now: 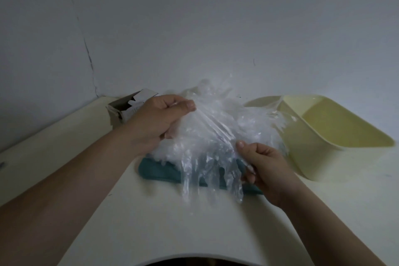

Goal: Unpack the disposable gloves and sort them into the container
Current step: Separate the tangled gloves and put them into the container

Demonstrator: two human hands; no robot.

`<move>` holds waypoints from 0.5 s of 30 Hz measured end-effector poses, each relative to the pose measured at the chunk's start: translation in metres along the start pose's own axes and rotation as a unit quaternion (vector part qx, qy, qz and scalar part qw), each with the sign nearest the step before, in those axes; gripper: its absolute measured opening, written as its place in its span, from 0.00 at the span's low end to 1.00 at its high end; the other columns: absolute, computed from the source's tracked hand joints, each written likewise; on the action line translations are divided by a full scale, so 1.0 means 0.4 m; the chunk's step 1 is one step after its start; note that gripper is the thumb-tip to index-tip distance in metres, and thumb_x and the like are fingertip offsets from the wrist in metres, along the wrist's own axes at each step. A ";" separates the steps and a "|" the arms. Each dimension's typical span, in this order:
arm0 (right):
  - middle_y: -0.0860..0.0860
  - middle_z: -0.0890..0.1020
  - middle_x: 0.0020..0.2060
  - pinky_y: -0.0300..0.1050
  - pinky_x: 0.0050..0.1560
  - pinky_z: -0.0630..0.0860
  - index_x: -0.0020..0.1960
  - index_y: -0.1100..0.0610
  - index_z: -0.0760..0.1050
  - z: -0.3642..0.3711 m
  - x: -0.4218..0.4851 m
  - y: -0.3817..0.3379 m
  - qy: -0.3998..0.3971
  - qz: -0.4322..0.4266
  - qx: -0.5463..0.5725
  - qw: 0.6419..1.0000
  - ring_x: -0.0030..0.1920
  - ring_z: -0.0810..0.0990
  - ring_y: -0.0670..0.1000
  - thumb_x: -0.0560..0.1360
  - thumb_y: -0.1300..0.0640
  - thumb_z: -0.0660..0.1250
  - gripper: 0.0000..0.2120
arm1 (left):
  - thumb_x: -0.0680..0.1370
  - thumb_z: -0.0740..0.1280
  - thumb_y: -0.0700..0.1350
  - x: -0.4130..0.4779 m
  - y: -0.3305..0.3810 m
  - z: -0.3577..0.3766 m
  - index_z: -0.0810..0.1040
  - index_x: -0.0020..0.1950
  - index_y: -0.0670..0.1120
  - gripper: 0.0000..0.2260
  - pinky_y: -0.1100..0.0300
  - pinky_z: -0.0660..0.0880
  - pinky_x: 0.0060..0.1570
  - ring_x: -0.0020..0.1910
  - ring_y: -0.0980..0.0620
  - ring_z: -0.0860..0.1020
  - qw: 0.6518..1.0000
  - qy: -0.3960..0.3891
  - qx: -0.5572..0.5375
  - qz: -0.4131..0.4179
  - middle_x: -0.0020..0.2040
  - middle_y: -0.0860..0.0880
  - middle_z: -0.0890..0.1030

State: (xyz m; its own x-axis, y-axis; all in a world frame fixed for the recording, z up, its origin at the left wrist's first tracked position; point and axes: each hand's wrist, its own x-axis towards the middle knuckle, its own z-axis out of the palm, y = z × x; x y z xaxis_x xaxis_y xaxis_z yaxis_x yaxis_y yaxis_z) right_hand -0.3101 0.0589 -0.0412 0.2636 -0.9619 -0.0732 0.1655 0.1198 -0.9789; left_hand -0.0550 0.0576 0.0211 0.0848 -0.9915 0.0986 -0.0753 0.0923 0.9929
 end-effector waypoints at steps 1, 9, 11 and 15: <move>0.56 0.71 0.25 0.40 0.26 0.75 0.34 0.61 0.72 -0.008 -0.003 0.004 0.017 0.005 0.000 1.000 0.23 0.66 0.52 0.77 0.50 0.71 0.19 | 0.80 0.72 0.47 0.003 0.002 -0.007 0.86 0.46 0.47 0.05 0.65 0.63 0.23 0.24 0.56 0.64 1.000 0.010 0.003 0.005 0.29 0.49 0.68; 0.53 0.79 0.23 0.51 0.30 0.82 0.37 0.57 0.79 -0.017 -0.039 -0.032 0.118 -0.068 -0.456 0.880 0.23 0.79 0.55 0.80 0.41 0.65 0.23 | 0.81 0.72 0.48 0.023 0.008 -0.037 0.88 0.55 0.50 0.07 0.45 0.78 0.61 0.52 0.46 0.79 0.998 -0.053 0.041 -0.012 0.53 0.53 0.87; 0.52 0.80 0.27 0.51 0.33 0.81 0.36 0.55 0.77 -0.015 -0.044 -0.065 0.174 -0.191 -0.479 0.839 0.28 0.81 0.52 0.79 0.40 0.65 0.22 | 0.80 0.72 0.46 0.009 0.020 -0.016 0.88 0.51 0.48 0.05 0.51 0.80 0.56 0.49 0.56 0.82 0.992 -0.101 0.076 -0.023 0.49 0.56 0.88; 0.42 0.86 0.50 0.39 0.52 0.80 0.60 0.46 0.81 0.026 -0.017 -0.121 0.066 -0.230 -0.338 0.910 0.52 0.84 0.39 0.71 0.38 0.75 0.21 | 0.79 0.73 0.42 -0.010 0.029 0.021 0.86 0.53 0.40 0.07 0.45 0.77 0.65 0.58 0.41 0.83 0.975 -0.219 0.048 -0.009 0.55 0.39 0.86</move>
State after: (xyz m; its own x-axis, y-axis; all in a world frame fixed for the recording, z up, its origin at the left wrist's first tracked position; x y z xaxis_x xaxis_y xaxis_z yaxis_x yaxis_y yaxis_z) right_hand -0.3102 0.0621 0.0086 0.1906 -0.8984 0.3957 -0.4038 -0.4392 -0.8025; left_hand -0.0646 0.0619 0.0315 -0.3431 -0.9390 0.0231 -0.1726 0.0871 0.9811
